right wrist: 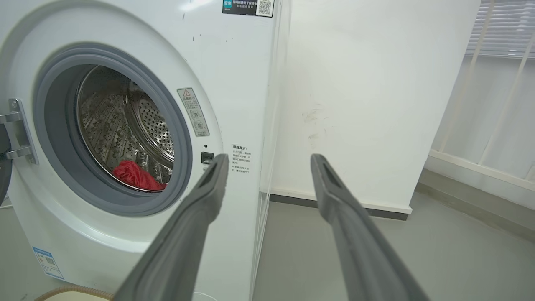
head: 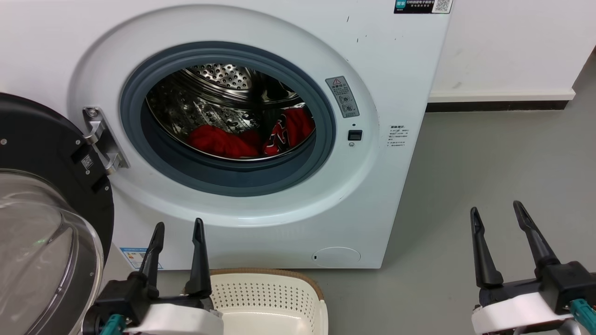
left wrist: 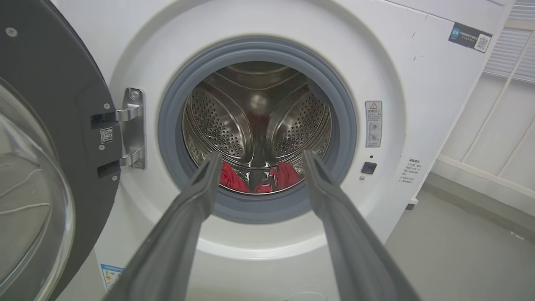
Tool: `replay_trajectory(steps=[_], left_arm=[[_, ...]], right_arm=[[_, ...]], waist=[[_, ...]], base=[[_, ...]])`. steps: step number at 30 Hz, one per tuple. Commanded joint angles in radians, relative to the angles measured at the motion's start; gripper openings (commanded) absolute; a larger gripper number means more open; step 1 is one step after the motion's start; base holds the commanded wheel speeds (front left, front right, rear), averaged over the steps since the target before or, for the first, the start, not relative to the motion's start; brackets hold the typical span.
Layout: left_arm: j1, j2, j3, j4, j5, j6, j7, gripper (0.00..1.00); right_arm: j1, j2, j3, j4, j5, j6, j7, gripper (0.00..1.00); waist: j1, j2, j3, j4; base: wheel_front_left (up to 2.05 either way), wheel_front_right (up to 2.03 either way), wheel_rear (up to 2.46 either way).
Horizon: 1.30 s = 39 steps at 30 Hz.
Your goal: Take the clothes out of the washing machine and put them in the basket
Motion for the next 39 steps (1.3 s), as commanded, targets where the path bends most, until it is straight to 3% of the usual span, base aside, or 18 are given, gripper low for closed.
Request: replay_trajectory(steps=[1, 7, 15, 28, 39], left_arm=[[0.006, 0.011, -0.011, -0.005, 0.034, 0.009, -0.009, 1.00], [0.015, 0.026, -0.040, 0.023, 0.094, 0.056, -0.023, 1.00], [0.021, 0.034, -0.067, 0.031, 0.134, 0.073, -0.036, 1.00], [0.050, 0.010, -0.037, 0.045, 0.190, 0.037, -0.060, 1.00], [0.056, -0.001, -0.029, 0.074, 0.247, 0.013, -0.071, 1.00]], right_arm=[[0.004, -0.005, 0.002, -0.013, -0.029, 0.000, -0.010, 1.00], [0.013, -0.005, 0.005, -0.021, -0.085, 0.000, -0.022, 1.00], [0.026, -0.005, 0.017, -0.017, -0.143, 0.000, -0.037, 1.00], [0.047, -0.005, 0.001, 0.074, -0.061, 0.000, -0.062, 1.00], [0.041, -0.006, 0.005, 0.105, -0.100, 0.000, -0.072, 1.00]], waist=[[0.0000, 0.0000, -0.001, 0.000], [0.0000, 0.0000, -0.005, -0.002], [0.0000, 0.0000, -0.008, -0.005], [0.0000, 0.0000, -0.018, -0.009], [0.0000, 0.0000, -0.024, -0.011]], base=[[0.00, 0.00, 0.00], [0.00, 0.00, 0.00], [0.00, 0.00, 0.00], [0.00, 0.00, 0.00], [0.00, 0.00, 0.00]])
